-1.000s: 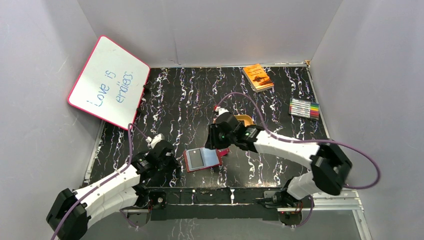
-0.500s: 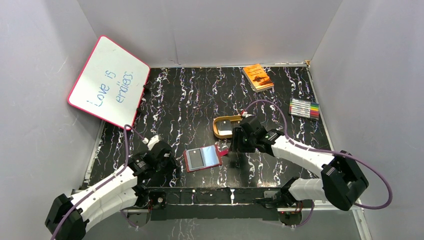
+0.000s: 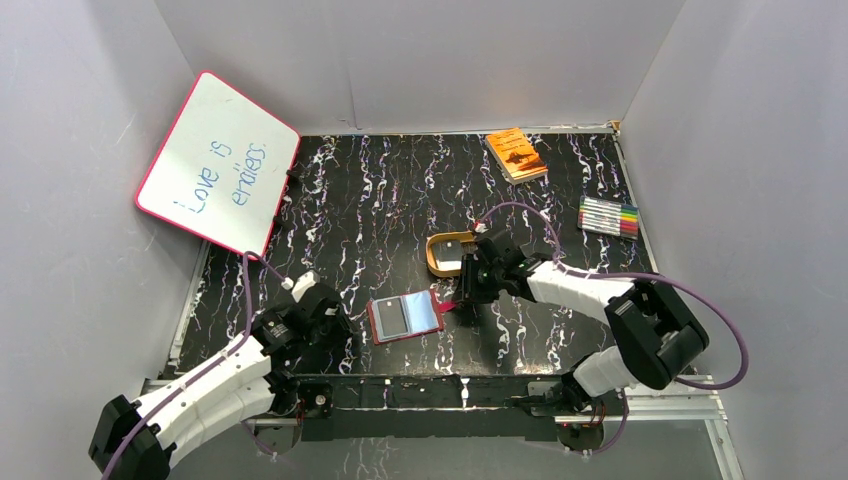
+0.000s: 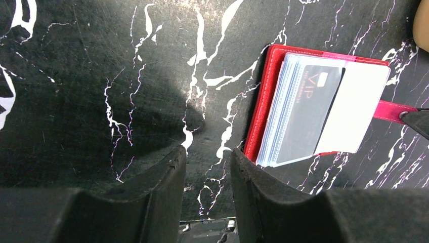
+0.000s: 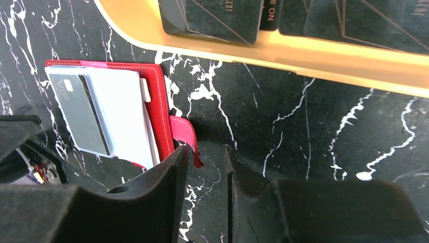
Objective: Put the credit cards into the card holder
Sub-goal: Close the card holder at the center of the board.
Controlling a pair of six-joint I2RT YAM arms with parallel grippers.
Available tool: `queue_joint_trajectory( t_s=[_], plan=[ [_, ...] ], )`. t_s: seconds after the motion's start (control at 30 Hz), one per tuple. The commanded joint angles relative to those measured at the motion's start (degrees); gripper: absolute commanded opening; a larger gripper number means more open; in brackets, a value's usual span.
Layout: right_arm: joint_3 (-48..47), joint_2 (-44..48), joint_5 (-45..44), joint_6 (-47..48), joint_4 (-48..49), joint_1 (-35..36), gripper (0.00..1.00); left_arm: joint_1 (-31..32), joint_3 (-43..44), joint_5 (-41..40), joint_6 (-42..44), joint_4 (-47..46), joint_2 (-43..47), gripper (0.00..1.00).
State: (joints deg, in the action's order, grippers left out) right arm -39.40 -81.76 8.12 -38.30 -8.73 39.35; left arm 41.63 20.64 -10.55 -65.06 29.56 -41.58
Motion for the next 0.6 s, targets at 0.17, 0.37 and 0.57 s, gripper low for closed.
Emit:
queue_joint_trajectory(
  t_s=[0.17, 0.37, 0.57],
  plan=[
    [-1.77, -1.35, 4.48, -0.1, 2.58, -0.15, 0.18, 0.01, 1.41, -0.99, -0.03, 0.97, -0.72, 0.36],
    [-3.23, 4.52, 4.88, 1.52, -0.99, 0.02, 0.0, 0.01, 0.31, -0.36, 0.4, -0.88, -2.01, 0.36],
    [-5.0, 9.3, 10.06, 2.71, 0.64, 2.53, 0.0, -0.01, -2.47, 2.18, 0.45, -7.26, -5.95, 0.33]
  ],
)
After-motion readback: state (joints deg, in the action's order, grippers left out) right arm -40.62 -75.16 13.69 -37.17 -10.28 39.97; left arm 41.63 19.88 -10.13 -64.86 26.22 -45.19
